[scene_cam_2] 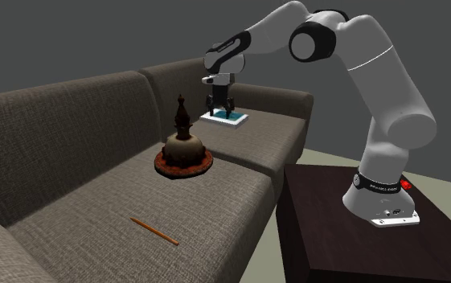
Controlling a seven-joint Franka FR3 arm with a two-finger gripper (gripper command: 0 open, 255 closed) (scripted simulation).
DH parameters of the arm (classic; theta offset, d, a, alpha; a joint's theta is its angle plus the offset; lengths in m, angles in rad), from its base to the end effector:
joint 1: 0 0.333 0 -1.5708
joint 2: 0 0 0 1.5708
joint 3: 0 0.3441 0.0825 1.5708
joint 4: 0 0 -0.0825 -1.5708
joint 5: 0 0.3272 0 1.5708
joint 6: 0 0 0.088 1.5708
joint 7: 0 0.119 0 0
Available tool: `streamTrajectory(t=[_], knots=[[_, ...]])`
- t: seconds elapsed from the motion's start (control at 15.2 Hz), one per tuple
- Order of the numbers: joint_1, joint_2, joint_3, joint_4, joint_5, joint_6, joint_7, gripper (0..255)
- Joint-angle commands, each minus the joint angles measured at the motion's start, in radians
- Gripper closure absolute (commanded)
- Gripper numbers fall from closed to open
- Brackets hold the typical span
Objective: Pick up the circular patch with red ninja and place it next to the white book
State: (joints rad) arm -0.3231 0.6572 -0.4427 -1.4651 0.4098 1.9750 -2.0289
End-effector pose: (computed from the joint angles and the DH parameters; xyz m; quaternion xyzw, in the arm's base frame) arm 0.5426 -0.3942 0.3521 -0.8357 -0.5454 -0.0433 0.0466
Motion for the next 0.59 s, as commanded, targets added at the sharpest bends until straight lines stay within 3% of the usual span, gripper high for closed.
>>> streamTrajectory(t=[0.0, 0.53], knots=[[-0.006, -0.013, -0.007, 0.038, -0.011, -0.05, 0.008, 0], [-0.008, -0.021, -0.01, 0.053, -0.015, -0.071, 0.011, 0]])
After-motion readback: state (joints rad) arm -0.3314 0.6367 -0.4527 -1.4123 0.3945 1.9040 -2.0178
